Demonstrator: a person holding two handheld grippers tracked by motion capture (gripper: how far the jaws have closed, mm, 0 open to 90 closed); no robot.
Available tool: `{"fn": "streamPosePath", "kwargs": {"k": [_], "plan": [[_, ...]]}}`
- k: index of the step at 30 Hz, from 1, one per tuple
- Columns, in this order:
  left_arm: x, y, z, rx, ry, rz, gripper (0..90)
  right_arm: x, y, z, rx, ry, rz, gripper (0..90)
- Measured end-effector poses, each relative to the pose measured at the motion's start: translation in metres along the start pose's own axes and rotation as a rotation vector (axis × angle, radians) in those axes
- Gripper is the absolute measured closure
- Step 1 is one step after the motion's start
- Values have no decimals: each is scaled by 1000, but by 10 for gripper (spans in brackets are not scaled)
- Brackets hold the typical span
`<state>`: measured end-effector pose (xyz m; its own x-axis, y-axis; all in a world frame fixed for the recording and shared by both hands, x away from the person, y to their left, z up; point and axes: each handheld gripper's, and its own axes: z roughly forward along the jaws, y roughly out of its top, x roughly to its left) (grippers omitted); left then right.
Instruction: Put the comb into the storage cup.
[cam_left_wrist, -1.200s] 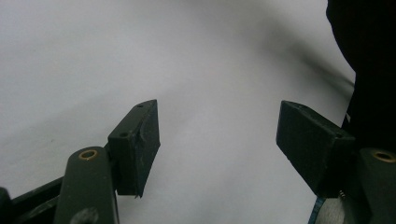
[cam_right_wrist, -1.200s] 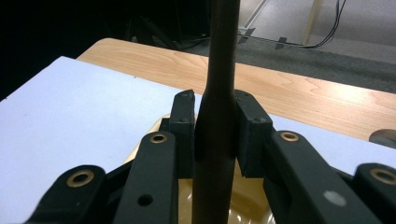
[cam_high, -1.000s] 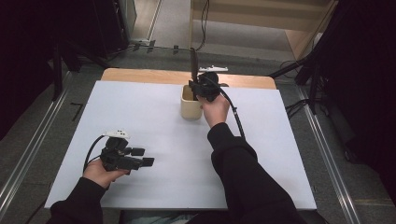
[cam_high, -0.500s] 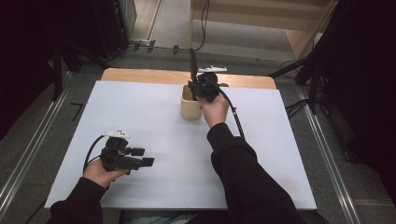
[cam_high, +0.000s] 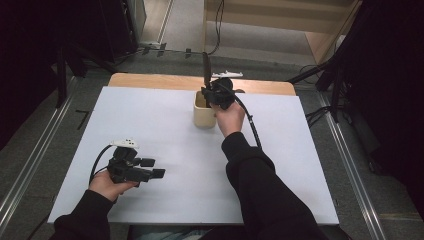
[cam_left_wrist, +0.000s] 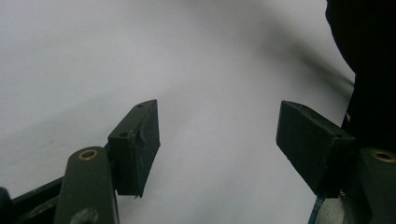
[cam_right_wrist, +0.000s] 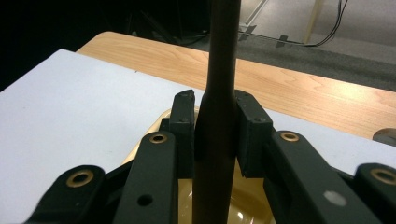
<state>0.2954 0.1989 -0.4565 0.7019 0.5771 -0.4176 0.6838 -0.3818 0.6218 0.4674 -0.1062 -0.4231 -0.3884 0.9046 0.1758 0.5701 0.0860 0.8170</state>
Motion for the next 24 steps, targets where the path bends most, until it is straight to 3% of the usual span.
{"fn": "streamPosePath", "kwargs": {"k": [3, 4, 6, 10, 13, 24], "plan": [[1, 0, 1, 5, 0, -1, 305, 0, 0, 0, 7, 4, -9, 694], [1, 0, 1, 6, 1, -2, 305, 0, 0, -1, 10, 16, -2, 653], [1, 0, 1, 6, 0, -2, 306, -2, 1, -3, 5, 71, 16, 471], [1, 1, 2, 6, -2, 2, 305, -2, 1, -14, -1, 86, -34, 424], [1, 2, 3, 10, -2, 4, 305, -5, 0, -19, 5, 105, -47, 375], [1, 2, 3, 7, -3, -1, 306, -16, -8, -31, 1, 134, -29, 329]]}}
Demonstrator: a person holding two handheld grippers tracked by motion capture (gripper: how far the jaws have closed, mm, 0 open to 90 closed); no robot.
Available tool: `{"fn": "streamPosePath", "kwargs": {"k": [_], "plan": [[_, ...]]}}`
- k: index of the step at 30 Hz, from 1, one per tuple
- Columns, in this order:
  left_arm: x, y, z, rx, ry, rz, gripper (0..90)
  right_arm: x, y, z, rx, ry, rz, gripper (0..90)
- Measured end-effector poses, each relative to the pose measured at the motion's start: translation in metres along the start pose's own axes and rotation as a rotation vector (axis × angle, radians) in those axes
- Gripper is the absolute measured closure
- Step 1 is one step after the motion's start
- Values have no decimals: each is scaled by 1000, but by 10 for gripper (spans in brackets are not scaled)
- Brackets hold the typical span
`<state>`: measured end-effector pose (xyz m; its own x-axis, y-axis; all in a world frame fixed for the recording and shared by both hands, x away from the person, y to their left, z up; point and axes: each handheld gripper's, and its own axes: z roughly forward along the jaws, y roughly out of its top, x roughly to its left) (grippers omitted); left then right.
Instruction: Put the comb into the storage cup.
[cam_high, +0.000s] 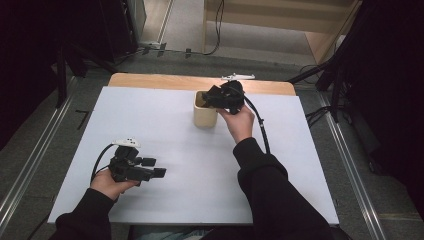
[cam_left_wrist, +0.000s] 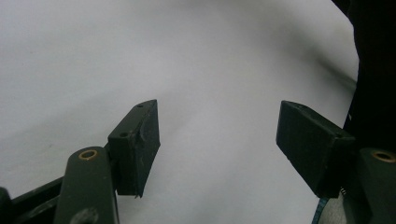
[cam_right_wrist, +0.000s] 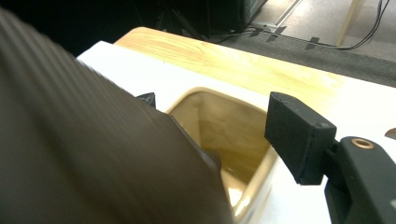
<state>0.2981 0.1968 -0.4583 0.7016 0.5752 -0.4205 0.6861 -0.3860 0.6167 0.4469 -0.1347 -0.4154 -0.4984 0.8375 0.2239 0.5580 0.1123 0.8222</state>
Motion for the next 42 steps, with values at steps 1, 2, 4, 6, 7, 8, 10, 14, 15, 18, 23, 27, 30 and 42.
{"fn": "streamPosePath", "kwargs": {"k": [1, 2, 4, 6, 7, 8, 10, 14, 15, 18, 23, 27, 30, 42], "plan": [[0, 0, 0, 0, 0, 0, 306, -1, -1, -1, -1, 7, 4, 328], [0, 0, 0, 0, 0, 1, 306, -2, -2, -3, -5, 13, 4, 329], [0, 0, 0, -1, 0, -1, 306, -3, -3, -6, -8, 16, 6, 328], [0, 0, 0, -1, 0, 0, 306, -3, -7, -8, -10, 22, 9, 327], [0, 0, 0, -1, 1, 0, 306, -3, -8, -9, -8, 28, 7, 323], [0, 0, 0, 2, 1, 1, 305, -3, -9, -10, -7, 35, 5, 321], [0, 1, 0, 4, 3, 3, 306, 0, -11, -11, 2, 39, -3, 315], [0, 1, 0, 2, 2, 2, 305, 3, -15, -16, -10, 48, -23, 312], [0, 1, 0, 1, 2, 2, 306, 4, -15, -17, -9, 50, -21, 312], [0, 1, 0, 2, 1, 2, 305, 5, -18, -20, -6, 59, -23, 307], [1, 1, 1, 3, 0, 3, 305, 7, -21, -26, -3, 73, -30, 304], [1, 2, 1, 1, -1, 3, 306, 8, -22, -33, -14, 88, -33, 303], [1, 2, 1, -1, -2, 3, 305, 8, -24, -38, -16, 97, -33, 301], [1, 3, 1, 1, 0, 1, 305, 7, -35, -54, -16, 124, -38, 292]]}}
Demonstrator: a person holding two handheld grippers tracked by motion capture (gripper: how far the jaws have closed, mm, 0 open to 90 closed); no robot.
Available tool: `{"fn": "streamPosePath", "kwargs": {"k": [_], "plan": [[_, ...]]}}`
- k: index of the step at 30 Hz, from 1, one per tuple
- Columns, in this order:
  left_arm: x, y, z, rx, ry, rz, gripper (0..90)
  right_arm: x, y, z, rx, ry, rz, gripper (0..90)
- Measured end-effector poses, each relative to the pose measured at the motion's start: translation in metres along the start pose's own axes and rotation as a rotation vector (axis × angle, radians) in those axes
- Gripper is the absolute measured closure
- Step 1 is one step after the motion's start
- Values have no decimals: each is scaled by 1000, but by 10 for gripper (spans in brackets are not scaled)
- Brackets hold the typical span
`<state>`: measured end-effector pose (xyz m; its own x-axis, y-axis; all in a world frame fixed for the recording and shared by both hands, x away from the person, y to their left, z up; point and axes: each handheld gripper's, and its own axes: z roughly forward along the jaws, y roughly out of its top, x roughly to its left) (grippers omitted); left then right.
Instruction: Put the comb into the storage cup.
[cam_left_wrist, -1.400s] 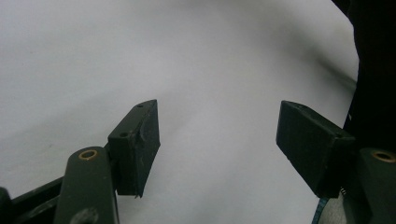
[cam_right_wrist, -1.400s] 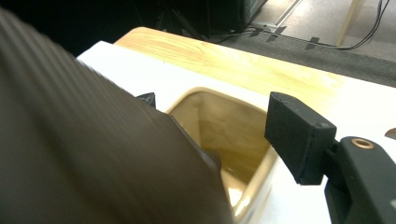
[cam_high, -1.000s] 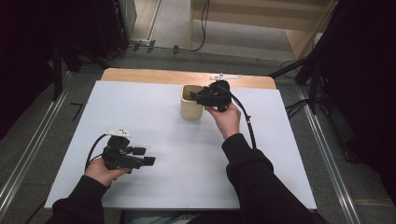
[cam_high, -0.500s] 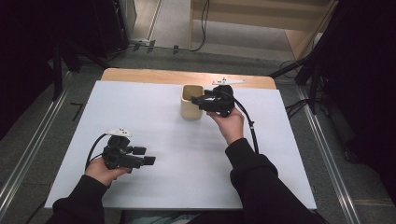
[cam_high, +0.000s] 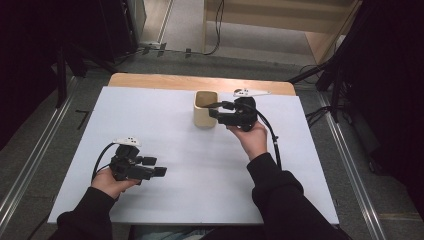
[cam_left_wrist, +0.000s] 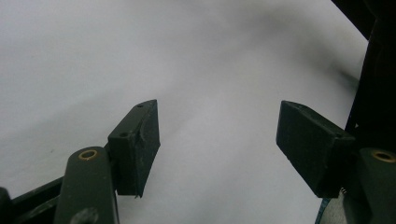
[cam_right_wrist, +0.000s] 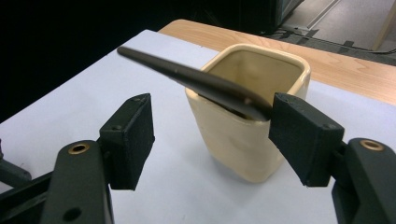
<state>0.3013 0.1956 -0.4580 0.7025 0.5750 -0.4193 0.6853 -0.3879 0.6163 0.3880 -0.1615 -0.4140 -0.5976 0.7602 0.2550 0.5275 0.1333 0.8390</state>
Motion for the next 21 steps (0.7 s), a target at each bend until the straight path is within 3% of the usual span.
{"fn": "streamPosePath", "kwargs": {"k": [21], "plan": [[2, 1, 1, -1, -2, 0, 306, 3, -23, -13, 27, -5, -4, 263]]}}
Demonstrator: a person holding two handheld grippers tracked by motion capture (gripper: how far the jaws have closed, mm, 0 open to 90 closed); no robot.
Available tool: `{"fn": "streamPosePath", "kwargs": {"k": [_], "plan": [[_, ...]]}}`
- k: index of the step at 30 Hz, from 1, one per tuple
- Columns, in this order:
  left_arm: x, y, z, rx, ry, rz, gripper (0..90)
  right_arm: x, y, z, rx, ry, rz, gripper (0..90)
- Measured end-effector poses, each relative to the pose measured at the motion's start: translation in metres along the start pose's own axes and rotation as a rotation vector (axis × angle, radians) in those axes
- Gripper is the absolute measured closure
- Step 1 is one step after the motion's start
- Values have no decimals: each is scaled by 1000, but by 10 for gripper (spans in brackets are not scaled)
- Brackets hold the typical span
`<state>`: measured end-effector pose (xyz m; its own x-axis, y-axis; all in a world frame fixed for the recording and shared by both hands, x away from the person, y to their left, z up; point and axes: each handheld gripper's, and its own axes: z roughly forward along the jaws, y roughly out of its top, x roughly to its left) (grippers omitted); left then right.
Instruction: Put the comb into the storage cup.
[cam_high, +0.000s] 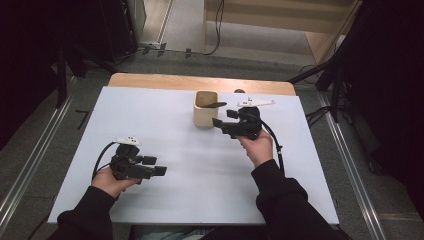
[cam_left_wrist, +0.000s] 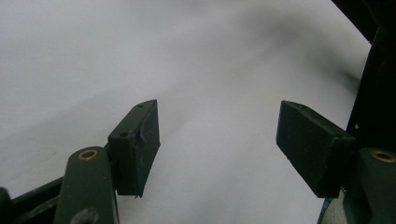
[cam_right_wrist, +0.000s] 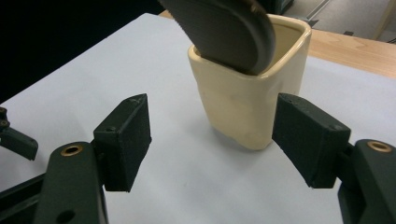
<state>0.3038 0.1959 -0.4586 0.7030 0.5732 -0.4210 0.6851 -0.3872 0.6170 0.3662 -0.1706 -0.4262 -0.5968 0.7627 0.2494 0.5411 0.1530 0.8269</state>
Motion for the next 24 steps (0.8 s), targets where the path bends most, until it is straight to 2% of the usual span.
{"fn": "streamPosePath", "kwargs": {"k": [6, 24], "plan": [[0, 1, -1, -3, 1, 0, 305, 2, -8, -2, -3, -5, -22, 249], [2, 1, -2, -2, 4, 1, 305, 6, -30, -17, -27, 25, -37, 242]]}}
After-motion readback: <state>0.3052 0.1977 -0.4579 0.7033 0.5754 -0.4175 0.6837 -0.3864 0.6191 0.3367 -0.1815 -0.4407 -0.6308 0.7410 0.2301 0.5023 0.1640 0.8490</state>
